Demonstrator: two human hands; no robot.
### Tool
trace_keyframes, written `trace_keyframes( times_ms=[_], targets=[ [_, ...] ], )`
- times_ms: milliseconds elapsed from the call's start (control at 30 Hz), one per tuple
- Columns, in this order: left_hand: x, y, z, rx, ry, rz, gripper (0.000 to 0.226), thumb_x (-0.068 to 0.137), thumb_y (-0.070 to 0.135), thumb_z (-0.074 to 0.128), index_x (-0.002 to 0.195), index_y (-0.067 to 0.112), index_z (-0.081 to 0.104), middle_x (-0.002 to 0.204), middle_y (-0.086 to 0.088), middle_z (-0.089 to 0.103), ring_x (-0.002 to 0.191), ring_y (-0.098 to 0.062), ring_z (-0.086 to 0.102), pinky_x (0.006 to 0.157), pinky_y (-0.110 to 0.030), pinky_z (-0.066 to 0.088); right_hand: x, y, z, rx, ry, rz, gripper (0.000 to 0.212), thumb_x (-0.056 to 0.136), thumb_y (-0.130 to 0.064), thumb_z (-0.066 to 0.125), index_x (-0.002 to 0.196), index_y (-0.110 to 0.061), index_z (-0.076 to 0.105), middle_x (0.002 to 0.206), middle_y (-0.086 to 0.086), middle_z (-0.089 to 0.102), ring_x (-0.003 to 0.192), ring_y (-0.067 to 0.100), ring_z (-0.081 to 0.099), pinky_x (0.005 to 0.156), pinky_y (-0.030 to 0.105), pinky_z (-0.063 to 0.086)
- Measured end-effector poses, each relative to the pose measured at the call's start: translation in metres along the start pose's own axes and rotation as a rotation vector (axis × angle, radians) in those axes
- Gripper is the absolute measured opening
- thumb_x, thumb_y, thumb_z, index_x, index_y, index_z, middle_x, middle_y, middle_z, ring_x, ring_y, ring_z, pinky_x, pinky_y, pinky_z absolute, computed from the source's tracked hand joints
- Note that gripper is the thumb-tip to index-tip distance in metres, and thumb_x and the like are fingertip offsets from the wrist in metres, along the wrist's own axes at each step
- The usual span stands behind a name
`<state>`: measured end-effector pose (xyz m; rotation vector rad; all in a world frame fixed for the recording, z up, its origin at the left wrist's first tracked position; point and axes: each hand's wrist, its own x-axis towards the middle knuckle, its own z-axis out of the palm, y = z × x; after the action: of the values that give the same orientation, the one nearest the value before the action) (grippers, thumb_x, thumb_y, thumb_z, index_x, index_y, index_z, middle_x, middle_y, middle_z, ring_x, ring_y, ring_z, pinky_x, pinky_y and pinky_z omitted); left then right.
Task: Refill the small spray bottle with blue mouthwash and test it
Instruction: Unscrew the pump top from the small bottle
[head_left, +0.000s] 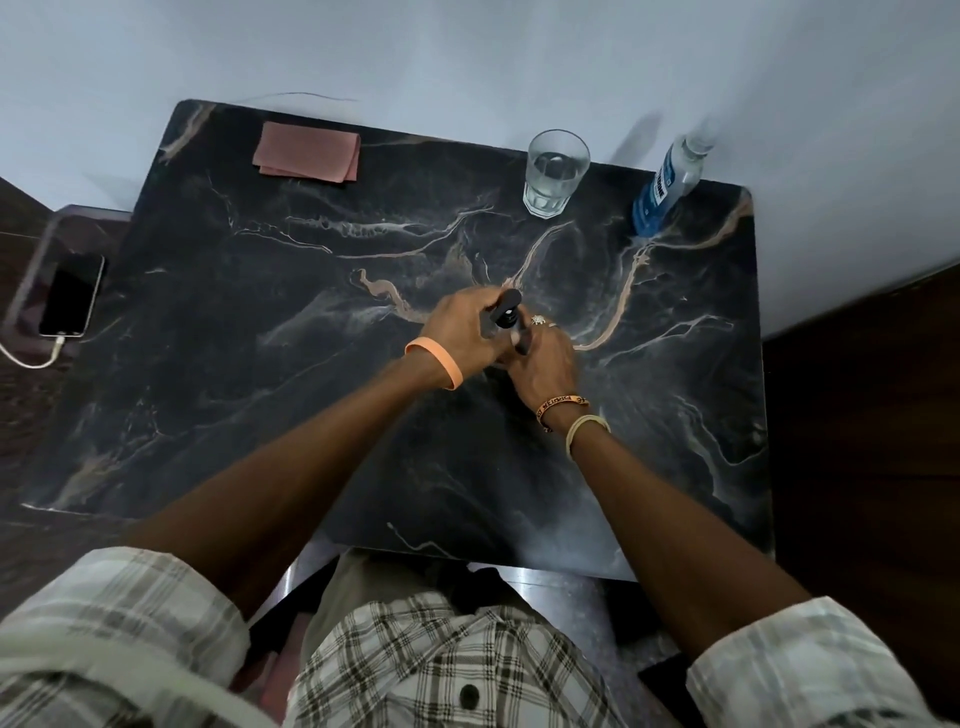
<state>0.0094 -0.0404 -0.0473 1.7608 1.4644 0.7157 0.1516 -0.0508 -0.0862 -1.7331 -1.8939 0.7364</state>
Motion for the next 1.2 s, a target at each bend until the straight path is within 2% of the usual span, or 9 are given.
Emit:
trace_keyframes(
  times_ms=[100,200,367,633,767,867,1000,1133,1200],
  targets=[
    [0.003,-0.001,0.001,0.083,0.052,-0.023,0.022,0.073,0.026,0.081,0.087,0.036,0.066,0.077,0.023,0.058,0.076,-0.004,0.059,0.066,-0.015,0.037,0.0,-0.001,0.002,-0.048,0.004,-0.026,0.046,0.094,-0.049,0.055,0.122,-0.013,0.059,0.092,0.009,0.067,0.086,0.029,0.06,0.07,0.034,0.043],
    [0.008,-0.003,0.003,0.059,0.077,-0.116,0.034,0.068,0.034,0.086,0.097,0.022,0.073,0.087,0.01,0.07,0.083,-0.011,0.065,0.072,-0.025,0.049,-0.001,-0.003,0.0,-0.026,0.014,-0.024,0.035,0.09,-0.032,0.064,0.119,-0.014,0.06,0.091,0.008,0.067,0.086,0.029,0.06,0.07,0.032,0.042],
    [0.01,-0.003,0.004,0.063,0.074,-0.153,0.042,0.063,0.034,0.089,0.098,0.017,0.071,0.091,0.001,0.071,0.086,-0.016,0.065,0.08,-0.037,0.055,0.002,-0.011,-0.006,-0.056,0.0,-0.003,0.041,0.078,-0.031,0.07,0.116,-0.02,0.06,0.097,0.004,0.068,0.088,0.023,0.062,0.071,0.037,0.051],
    [0.001,-0.003,0.003,-0.038,0.123,-0.078,0.031,0.066,0.021,0.087,0.093,0.024,0.072,0.093,0.005,0.071,0.087,-0.014,0.067,0.082,-0.039,0.057,0.002,-0.009,-0.007,-0.033,-0.012,0.041,0.026,0.085,-0.033,0.066,0.079,-0.008,0.063,0.07,0.008,0.064,0.063,0.027,0.058,0.055,0.036,0.046],
    [0.006,-0.001,-0.001,-0.027,0.117,-0.149,0.041,0.06,0.031,0.091,0.096,0.024,0.071,0.097,0.006,0.072,0.092,-0.012,0.066,0.084,-0.036,0.056,0.003,-0.012,-0.007,-0.084,-0.009,0.083,0.013,0.083,-0.021,0.065,0.085,-0.008,0.068,0.07,0.008,0.065,0.061,0.024,0.057,0.057,0.04,0.05],
    [0.004,-0.001,-0.004,0.017,0.03,-0.063,0.043,0.067,0.025,0.085,0.108,0.024,0.07,0.105,0.003,0.068,0.098,-0.015,0.063,0.088,-0.039,0.055,0.001,-0.013,-0.008,-0.068,-0.001,0.088,0.019,0.084,-0.023,0.066,0.079,-0.004,0.066,0.067,0.011,0.065,0.06,0.027,0.058,0.056,0.041,0.049],
    [0.006,0.0,-0.004,0.044,0.068,-0.1,0.028,0.068,0.024,0.086,0.092,0.022,0.072,0.094,0.002,0.07,0.089,-0.016,0.064,0.082,-0.04,0.056,0.001,-0.012,-0.006,-0.068,0.015,0.141,0.042,0.088,-0.036,0.065,0.066,-0.001,0.063,0.061,0.014,0.061,0.056,0.031,0.056,0.051,0.04,0.045],
    [0.006,0.0,-0.009,0.013,0.002,-0.081,0.049,0.066,0.025,0.086,0.111,0.022,0.069,0.106,0.001,0.067,0.099,-0.017,0.063,0.092,-0.038,0.053,-0.001,-0.013,-0.006,-0.036,0.017,0.141,0.037,0.086,-0.03,0.066,0.063,-0.002,0.061,0.061,0.014,0.062,0.057,0.031,0.056,0.055,0.04,0.047],
    [0.007,0.0,-0.01,0.032,-0.018,-0.072,0.036,0.068,0.02,0.084,0.102,0.021,0.072,0.1,0.0,0.07,0.095,-0.018,0.065,0.088,-0.041,0.054,-0.001,-0.013,-0.006,-0.025,0.007,0.161,0.042,0.088,-0.038,0.068,0.066,-0.002,0.062,0.064,0.013,0.063,0.06,0.029,0.055,0.056,0.039,0.045]
  ],
)
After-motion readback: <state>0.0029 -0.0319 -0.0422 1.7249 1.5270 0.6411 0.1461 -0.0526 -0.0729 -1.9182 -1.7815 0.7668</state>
